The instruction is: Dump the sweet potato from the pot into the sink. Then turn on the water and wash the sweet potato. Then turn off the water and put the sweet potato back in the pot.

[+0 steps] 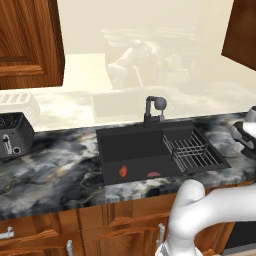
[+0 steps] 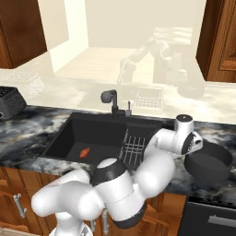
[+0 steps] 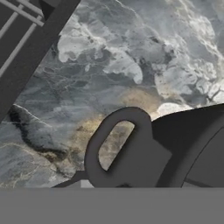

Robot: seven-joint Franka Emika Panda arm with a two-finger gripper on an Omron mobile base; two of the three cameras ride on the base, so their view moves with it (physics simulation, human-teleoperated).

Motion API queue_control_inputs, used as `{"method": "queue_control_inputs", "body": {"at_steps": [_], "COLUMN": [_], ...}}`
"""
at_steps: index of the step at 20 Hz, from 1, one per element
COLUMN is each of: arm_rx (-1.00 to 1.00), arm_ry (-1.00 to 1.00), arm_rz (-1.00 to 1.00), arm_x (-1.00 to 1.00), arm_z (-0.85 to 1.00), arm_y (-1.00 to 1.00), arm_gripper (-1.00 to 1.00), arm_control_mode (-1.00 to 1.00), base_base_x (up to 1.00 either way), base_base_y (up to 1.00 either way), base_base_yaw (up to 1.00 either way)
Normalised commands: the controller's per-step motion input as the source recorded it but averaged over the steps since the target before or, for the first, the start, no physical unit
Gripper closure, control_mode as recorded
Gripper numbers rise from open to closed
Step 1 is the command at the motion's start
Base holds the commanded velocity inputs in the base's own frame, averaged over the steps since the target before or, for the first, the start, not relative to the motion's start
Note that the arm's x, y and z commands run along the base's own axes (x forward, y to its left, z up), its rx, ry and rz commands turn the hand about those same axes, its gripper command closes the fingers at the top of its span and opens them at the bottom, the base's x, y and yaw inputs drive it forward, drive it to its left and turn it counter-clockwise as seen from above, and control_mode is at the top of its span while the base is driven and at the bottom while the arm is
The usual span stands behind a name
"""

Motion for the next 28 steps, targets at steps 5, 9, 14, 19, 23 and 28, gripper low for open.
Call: {"method": "queue_control_inputs", "body": {"at_steps": [5,9,14,19,23,28], "arm_rx": [0.01,0.00,0.00,0.00,0.00,0.00], "arm_ry": [0.00,0.00,-0.07,-0.11,-0.09,-0.13], "arm_rz": [0.00,-0.01,-0.03,-0.03,-0.04,-0.05], "arm_x": [-0.02,-0.09,-0.16,-0.21,-0.22,-0.24], "arm_z": [0.00,0.00,0.19,0.34,0.26,0.41], "arm_y": [0.00,0.00,0.00,0.12,0.26,0.37], "arm_gripper": [-1.00,-1.00,-1.00,-1.00,-1.00,-1.00], "arm_control_mode": [-1.00,-1.00,-1.00,-1.00,-1.00,-1.00], "base_base_x": [0.00,0.00,0.00,0.00,0.00,0.00], "base_base_y": [0.00,0.00,0.00,0.00,0.00,0.00], "base_base_yaw": [0.00,0.00,0.00,0.00,0.00,0.00]}}
